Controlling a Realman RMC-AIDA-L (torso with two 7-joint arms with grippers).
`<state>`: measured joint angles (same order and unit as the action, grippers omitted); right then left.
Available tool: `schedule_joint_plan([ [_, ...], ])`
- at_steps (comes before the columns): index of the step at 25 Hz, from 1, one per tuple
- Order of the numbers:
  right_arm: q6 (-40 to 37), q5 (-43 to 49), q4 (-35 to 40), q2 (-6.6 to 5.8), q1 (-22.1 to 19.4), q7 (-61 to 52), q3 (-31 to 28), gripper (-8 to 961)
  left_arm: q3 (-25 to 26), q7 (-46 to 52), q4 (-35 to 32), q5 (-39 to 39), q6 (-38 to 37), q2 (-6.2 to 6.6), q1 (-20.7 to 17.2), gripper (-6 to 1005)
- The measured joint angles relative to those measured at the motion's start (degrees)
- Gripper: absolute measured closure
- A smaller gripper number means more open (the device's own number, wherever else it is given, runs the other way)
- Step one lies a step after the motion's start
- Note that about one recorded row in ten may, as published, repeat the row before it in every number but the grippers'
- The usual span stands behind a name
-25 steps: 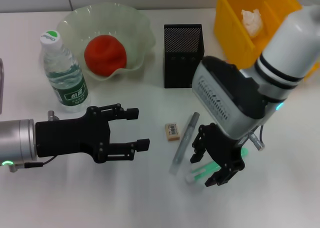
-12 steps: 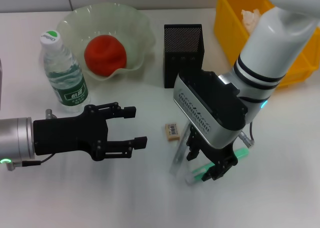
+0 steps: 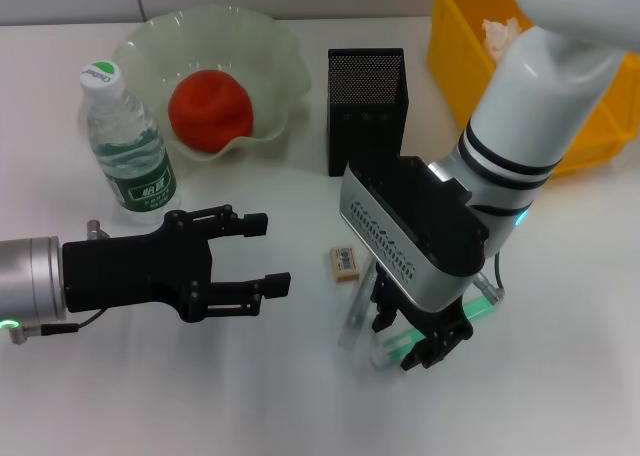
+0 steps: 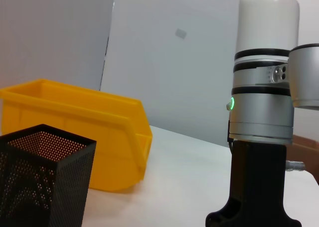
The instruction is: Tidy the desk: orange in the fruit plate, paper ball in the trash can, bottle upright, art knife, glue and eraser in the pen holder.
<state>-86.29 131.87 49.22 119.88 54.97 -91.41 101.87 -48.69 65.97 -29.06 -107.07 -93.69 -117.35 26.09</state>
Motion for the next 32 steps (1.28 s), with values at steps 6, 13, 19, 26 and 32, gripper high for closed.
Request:
schedule_joint_plan([
  [6, 0.1, -0.7, 0.2, 0.0, -0.2, -0.1, 1.2, 528, 0.1, 0.0, 0.0, 0.2, 0.0, 0.01, -0.2, 195],
  [13, 0.5, -0.8, 0.3, 0.0, -0.4, -0.1, 1.5, 570, 0.1, 0.0, 0.0, 0.3, 0.0, -0.03, -0.3, 195],
  [19, 1.1, -0.9, 0.4, 0.0, -0.5, -0.1, 1.5, 615, 0.1, 0.0, 0.0, 0.3, 0.0, -0.06, -0.3, 195],
  [26, 1.9, -1.6, 0.1, 0.0, -0.7, -0.1, 2.3, 660, 0.1, 0.0, -0.4, 0.2, 0.0, -0.07, -0.3, 195],
  [32, 2.2, -1.6, -0.1, 0.0, -0.7, -0.2, 2.4, 661, 0.1, 0.0, -0.4, 0.2, 0.0, -0.06, -0.2, 195],
])
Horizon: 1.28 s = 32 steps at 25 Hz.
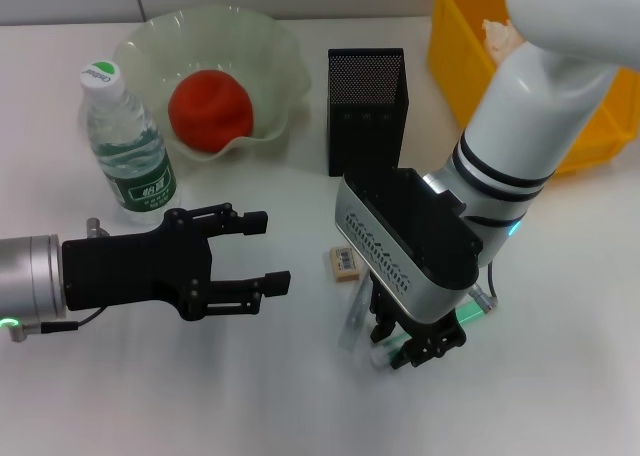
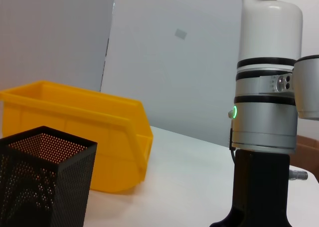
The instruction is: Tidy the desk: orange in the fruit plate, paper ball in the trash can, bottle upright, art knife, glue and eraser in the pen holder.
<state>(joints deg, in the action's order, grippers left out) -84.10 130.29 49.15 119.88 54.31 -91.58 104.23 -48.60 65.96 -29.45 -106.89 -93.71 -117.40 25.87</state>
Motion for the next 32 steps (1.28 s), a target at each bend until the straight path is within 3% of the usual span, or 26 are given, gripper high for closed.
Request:
schedule_joint_plan([
  [20, 0.7, -0.8, -0.1, 0.0, -0.2, -0.1, 1.5, 686, 0.0, -0.3, 0.1, 0.1, 0.0, 0.07, -0.1, 195],
  [32, 0.3, -0.9, 0.5, 0.0, -0.4, -0.9, 0.7, 781, 0.1, -0.4, 0.0, 0.1, -0.2, 0.07, -0.1, 196],
])
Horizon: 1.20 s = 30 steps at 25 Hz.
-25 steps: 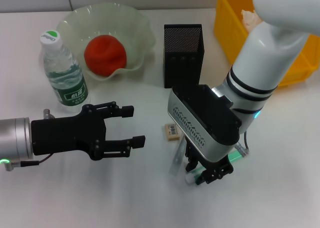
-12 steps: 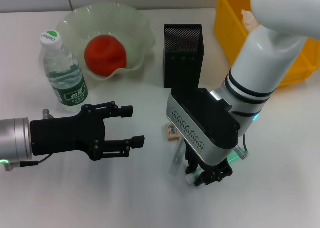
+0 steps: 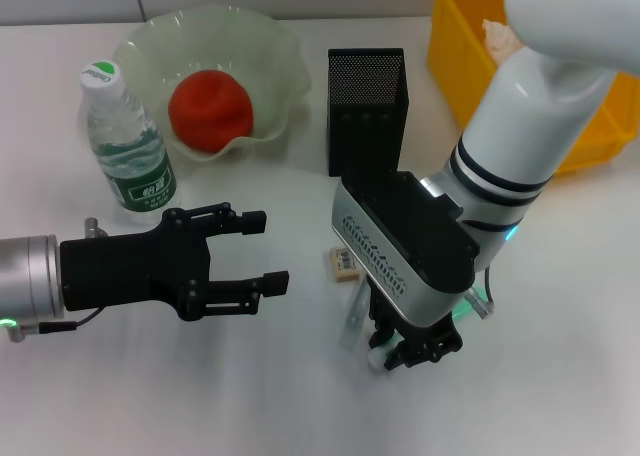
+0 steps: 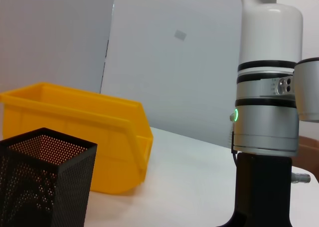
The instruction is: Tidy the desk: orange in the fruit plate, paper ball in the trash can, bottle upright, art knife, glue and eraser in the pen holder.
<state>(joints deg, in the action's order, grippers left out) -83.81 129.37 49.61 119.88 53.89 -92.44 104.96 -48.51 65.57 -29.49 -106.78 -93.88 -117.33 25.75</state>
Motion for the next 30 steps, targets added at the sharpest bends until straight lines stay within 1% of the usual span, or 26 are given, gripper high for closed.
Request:
schedule_joint_plan([
  [5, -1.9, 0.1, 1.5, -0.14, -1.2, -0.3, -2.7, 781, 0.5, 0.1, 0.0, 0.0, -0.2, 0.05, 0.0, 196],
  [6, -4.0, 0.3, 2.9, -0.35, -2.2, -0.3, -6.3, 780, 1.0, 0.0, 0.0, 0.0, -0.3, 0.06, -0.1, 196],
  [7, -4.0, 0.3, 2.9, -0.35, -2.2, -0.3, -6.3, 780, 1.0, 0.0, 0.0, 0.0, -0.3, 0.06, -0.1, 196],
  [8, -6.3, 0.4, 4.6, -0.5, -3.4, -0.1, -10.5, 780, 1.5, 0.0, 0.0, 0.0, -0.5, 0.15, -0.1, 196],
  [9, -6.3, 0.4, 4.6, -0.5, -3.4, -0.1, -10.5, 780, 1.5, 0.0, 0.0, 0.0, -0.5, 0.15, -0.1, 196],
  [10, -7.7, 0.5, 5.8, -0.55, -4.3, 0.2, -13.2, 780, 1.5, 0.0, 0.0, 0.0, -0.5, 0.15, -0.1, 196],
  [11, -9.5, 0.7, 7.6, -0.61, -6.0, 1.0, -17.6, 780, 2.3, -0.1, 0.0, 0.0, -0.8, 0.25, -0.2, 196],
  [12, -9.5, 0.7, 7.6, -0.61, -6.0, 1.0, -17.6, 778, 2.3, -0.1, 0.0, 0.0, -0.8, 0.25, -0.2, 196],
  [17, -13.4, 0.1, 10.0, -0.62, -10.4, 4.6, -29.7, 771, 2.9, -0.2, -0.1, 0.0, -0.9, 0.26, -0.2, 196],
  [18, -14.2, -1.1, 10.0, -0.62, -12.2, 6.5, -34.1, 769, 3.1, -0.3, -0.1, 0.0, -1.2, 0.24, 0.0, 196],
  [19, -14.2, -1.1, 10.0, -0.62, -12.2, 6.5, -34.1, 767, 3.1, -0.3, -0.1, 0.0, -1.2, 0.24, 0.0, 196],
  [20, -14.2, -2.4, 9.9, -0.64, -13.4, 7.8, -36.4, 766, 3.2, -0.3, -0.1, 0.1, -1.3, 0.22, 0.0, 196],
  [21, -14.3, -4.9, 9.4, -0.69, -15.4, 10.1, -40.2, 764, 3.5, -0.3, -0.1, 0.1, -1.6, 0.2, 0.1, 196],
  [22, -14.3, -4.9, 9.4, -0.69, -15.4, 10.1, -40.2, 763, 3.5, -0.3, -0.1, 0.1, -1.6, 0.2, 0.1, 196],
  [23, -14.3, -8.0, 8.2, -0.73, -17.4, 13.0, -44.1, 761, 3.7, -0.3, -0.1, 0.1, -2.0, 0.19, 0.1, 196],
  [26, -14.3, -12.7, 5.0, -0.77, -19.5, 17.3, -50.2, 756, 4.2, -0.3, -0.1, 0.2, -2.6, 0.11, 0.3, 196],
  [27, -14.3, -12.7, 5.0, -0.77, -19.5, 17.3, -50.2, 755, 4.2, -0.3, -0.1, 0.2, -2.6, 0.11, 0.3, 196],
  [28, -13.9, -16.1, 2.0, -0.79, -20.2, 20.1, -53.8, 753, 4.4, -0.3, -0.1, 0.2, -2.9, 0.07, 0.3, 196],
  [29, -13.9, -16.1, 2.0, -0.79, -20.2, 20.1, -53.8, 752, 4.4, -0.3, -0.1, 0.2, -2.9, 0.07, 0.3, 196],
  [30, -13.6, -17.6, 0.4, -0.83, -20.4, 21.3, -55.5, 750, 4.4, -0.3, -0.1, 0.2, -2.9, 0.04, 0.4, 196],
])
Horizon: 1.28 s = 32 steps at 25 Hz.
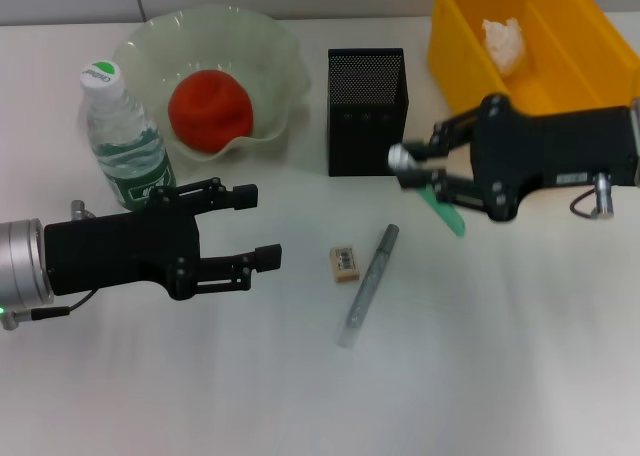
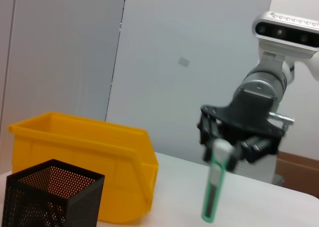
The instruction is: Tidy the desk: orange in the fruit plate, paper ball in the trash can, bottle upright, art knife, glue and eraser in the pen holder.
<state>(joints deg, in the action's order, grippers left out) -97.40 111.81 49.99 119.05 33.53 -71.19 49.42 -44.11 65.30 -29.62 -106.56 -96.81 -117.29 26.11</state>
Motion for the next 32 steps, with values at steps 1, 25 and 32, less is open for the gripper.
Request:
schedule_joint_plan([
  [1, 0.5, -3.2, -4.3, -0.21, 0.0, 2.3, -3.2, 749, 0.2, 0.0, 0.0, 0.0, 0.0, -0.05, 0.0, 196],
  [25, 13.0, -36.3, -28.3, 0.13, 2.1, 10.2, -4.7, 711, 2.3, -10.6, 9.9, 7.2, -0.3, -1.15, -2.8, 196],
  [32, 19.9, -36.5, -31.9, 0.16, 6.5, 12.7, -4.5, 700, 2.3, -11.8, 10.8, 7.1, -0.5, -1.3, -3.1, 196],
])
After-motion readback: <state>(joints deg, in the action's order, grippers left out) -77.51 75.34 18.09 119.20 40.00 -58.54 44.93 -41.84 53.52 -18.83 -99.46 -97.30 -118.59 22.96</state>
